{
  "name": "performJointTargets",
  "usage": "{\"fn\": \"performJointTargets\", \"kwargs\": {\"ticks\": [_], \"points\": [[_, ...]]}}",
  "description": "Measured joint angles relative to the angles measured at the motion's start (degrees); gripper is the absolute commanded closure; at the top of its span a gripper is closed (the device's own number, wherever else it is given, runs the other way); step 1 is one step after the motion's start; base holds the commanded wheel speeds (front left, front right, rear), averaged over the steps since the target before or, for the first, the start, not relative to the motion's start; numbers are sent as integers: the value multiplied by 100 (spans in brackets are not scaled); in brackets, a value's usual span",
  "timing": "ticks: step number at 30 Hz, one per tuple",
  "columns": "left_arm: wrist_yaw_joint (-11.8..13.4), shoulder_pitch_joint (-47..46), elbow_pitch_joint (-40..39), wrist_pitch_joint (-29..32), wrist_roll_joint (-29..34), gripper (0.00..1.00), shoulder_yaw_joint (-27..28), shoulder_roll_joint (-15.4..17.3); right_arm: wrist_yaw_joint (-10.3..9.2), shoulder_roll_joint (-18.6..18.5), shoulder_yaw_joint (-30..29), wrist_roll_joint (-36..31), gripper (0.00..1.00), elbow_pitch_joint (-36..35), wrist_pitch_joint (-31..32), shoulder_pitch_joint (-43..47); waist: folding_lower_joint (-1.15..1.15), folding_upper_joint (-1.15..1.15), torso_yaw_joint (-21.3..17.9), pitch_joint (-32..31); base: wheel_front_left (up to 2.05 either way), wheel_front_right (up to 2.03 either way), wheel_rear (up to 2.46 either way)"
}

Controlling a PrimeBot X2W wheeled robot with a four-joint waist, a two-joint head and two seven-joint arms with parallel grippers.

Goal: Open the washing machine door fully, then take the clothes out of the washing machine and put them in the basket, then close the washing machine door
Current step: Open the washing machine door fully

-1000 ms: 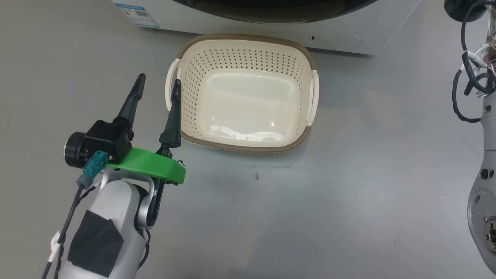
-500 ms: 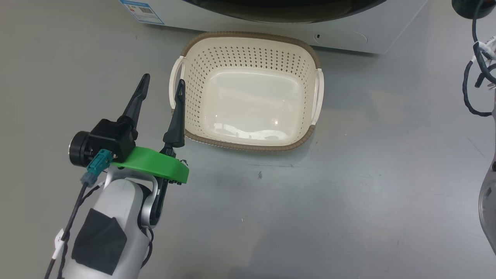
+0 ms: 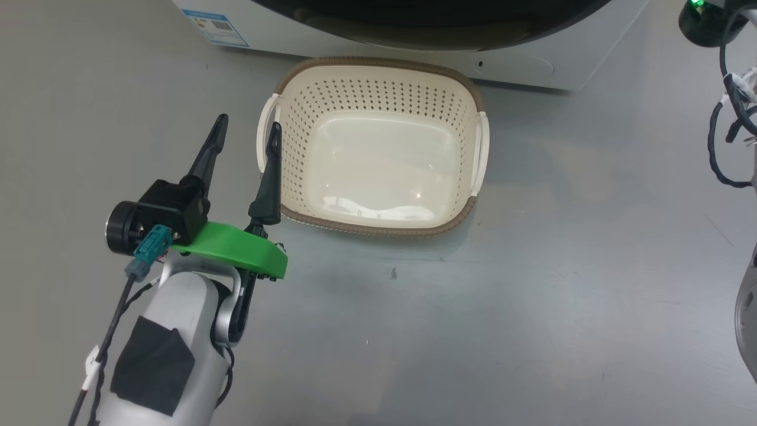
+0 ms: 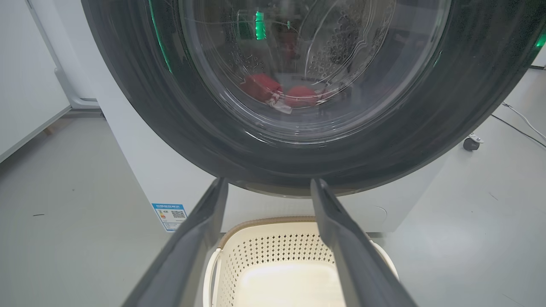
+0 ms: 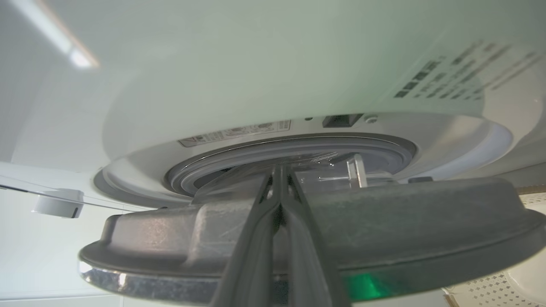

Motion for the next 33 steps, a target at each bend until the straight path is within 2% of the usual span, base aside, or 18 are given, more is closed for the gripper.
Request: {"fn": "performJointTargets", "kwargs": {"ticks": [18,33], "points": [[-54,23,261,0,43,0,-36,-20,359,101,73,203,100,372,544,598,0,0,-48,-496,0,0,0],[-88,307,553,0,43,0,-98,-32,506,291,248,333,100,497,932,1243,0,0,-54,-1016,0,0,0]]}}
